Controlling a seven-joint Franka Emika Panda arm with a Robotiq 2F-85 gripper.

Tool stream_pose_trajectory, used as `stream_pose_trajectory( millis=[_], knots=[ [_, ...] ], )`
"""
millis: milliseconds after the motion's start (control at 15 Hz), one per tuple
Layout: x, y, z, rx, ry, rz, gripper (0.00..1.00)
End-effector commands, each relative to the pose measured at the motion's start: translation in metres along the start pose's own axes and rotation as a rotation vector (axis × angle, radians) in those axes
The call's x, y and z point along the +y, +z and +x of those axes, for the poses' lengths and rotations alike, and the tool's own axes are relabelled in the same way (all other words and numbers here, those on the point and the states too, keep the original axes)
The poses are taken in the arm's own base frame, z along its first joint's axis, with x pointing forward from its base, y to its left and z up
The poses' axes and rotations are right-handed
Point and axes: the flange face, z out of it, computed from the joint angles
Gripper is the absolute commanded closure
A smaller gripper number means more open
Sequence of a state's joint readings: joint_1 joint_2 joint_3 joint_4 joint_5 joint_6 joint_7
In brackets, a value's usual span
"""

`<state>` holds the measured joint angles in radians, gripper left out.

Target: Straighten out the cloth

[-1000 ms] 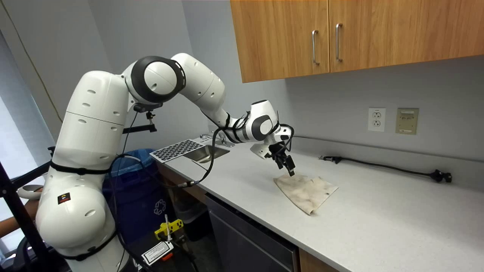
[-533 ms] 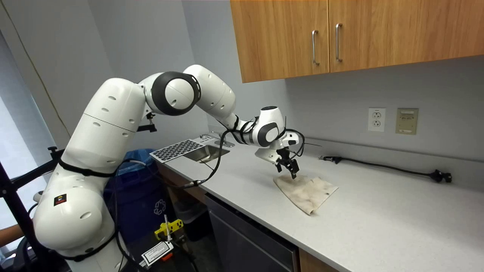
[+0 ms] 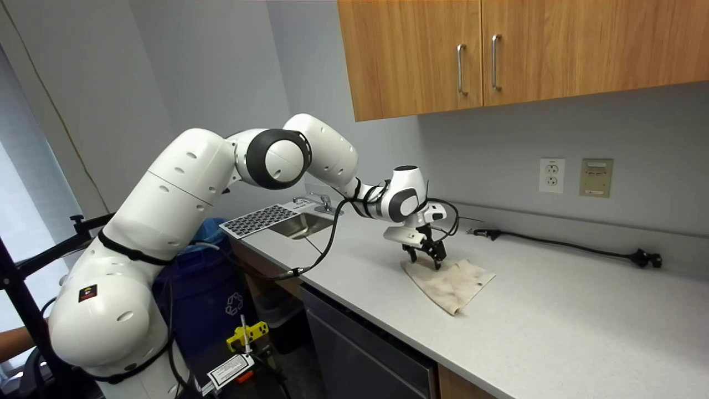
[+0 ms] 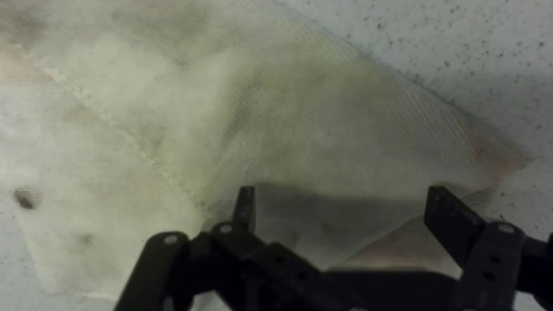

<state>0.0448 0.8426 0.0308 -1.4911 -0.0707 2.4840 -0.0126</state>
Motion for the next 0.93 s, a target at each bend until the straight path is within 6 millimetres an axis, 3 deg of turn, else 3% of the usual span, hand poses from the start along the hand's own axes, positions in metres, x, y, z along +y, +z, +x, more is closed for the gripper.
stream_pose_trajectory(
  millis=[0,467,867],
  knots=[
    [-0.001,0.001,0.022,0.000,-0.083,0.001,0.00],
    [-0.006,0.004,0.032,-0.066,-0.257,0.035,0.00],
    [0.010,0.011,0.038,-0.105,-0.353,-0.001,0.01]
  ],
)
